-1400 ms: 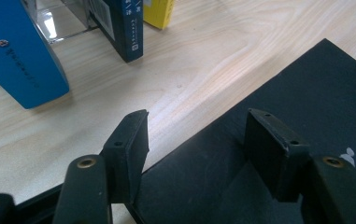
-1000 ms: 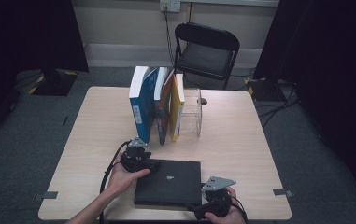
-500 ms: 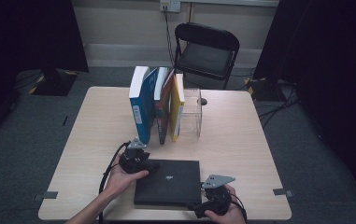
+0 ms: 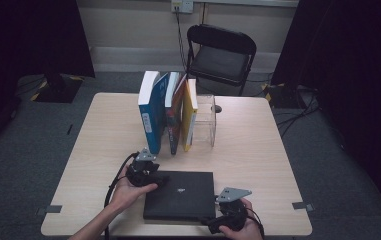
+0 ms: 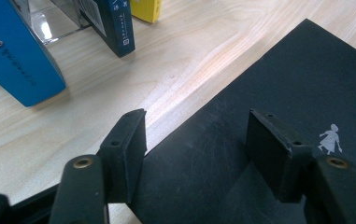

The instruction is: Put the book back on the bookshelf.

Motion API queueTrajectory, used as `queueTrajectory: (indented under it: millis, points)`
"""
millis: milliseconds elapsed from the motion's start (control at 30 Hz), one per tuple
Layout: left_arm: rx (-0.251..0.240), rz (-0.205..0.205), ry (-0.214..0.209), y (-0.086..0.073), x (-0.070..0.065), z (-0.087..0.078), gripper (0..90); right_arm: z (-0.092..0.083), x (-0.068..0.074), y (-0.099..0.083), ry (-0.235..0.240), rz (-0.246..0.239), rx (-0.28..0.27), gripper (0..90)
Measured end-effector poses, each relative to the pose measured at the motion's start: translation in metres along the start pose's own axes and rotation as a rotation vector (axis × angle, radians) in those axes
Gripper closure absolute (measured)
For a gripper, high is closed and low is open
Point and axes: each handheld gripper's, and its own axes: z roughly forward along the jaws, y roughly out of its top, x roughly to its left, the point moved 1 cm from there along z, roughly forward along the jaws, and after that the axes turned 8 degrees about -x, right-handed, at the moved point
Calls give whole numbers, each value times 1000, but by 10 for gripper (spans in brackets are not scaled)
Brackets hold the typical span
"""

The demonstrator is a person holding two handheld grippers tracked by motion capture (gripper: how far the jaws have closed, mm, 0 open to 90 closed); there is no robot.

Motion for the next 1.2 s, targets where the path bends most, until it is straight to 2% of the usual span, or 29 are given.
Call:
queueTrajectory:
  millis: [33, 67, 100, 133, 200, 267, 333, 400, 467, 533, 600, 667, 767, 833, 900, 967, 1000, 1033, 1200]
  points:
    - [0, 0, 0, 0, 0, 0, 405, 0, 0, 0, 0, 0, 0, 111]
    - [8, -9, -6, -1, 2, -4, 411, -2, -1, 0, -11, -8, -8, 174]
    - [8, -9, -6, -1, 2, -4, 418, -2, -1, 0, -11, -8, -8, 174]
    - [6, -16, -12, -4, 3, -7, 418, -4, -3, 0, -18, -9, -14, 218]
    - [1, -32, -27, -8, 3, -12, 451, -10, -12, -1, -41, 2, -29, 279]
    - [11, -22, -28, -9, 1, -15, 448, -12, -19, -1, -59, 16, -32, 272]
    - [12, -28, -18, -9, 0, -15, 441, -11, -19, 0, -84, 8, -32, 244]
    - [21, -27, -32, -7, 2, -13, 465, -12, -17, 1, -85, 21, -46, 258]
    - [13, -51, -60, -5, 6, -9, 482, -12, -15, 1, -95, 19, -52, 246]
    - [6, -66, -82, -3, 7, -4, 485, -10, -12, 1, -90, 19, -41, 208]
    - [11, -47, -100, 1, 5, 2, 514, -3, -8, -3, -92, 3, -4, 190]
    - [14, -45, -92, 2, 3, 3, 520, -1, -8, -4, -90, -2, 3, 182]
    - [12, -38, -62, 1, -1, 0, 527, 1, -13, -3, -56, 17, 18, 185]
    - [11, -30, -57, 0, -2, -2, 527, 0, -13, -3, -65, 11, 15, 203]
    - [33, -39, -92, -5, -2, -9, 528, -4, -20, -3, -105, 16, -1, 256]
    - [41, -41, -103, -8, -4, -13, 528, -5, -25, -2, -141, 26, -5, 260]
    - [41, -41, -103, -8, -4, -13, 525, -5, -25, -2, -141, 26, -5, 260]
    - [44, -39, -100, -9, -5, -14, 520, -4, -31, 0, -177, 31, -11, 259]
    - [63, -60, -105, -12, -9, -19, 512, -2, -40, 3, -201, 56, -14, 256]
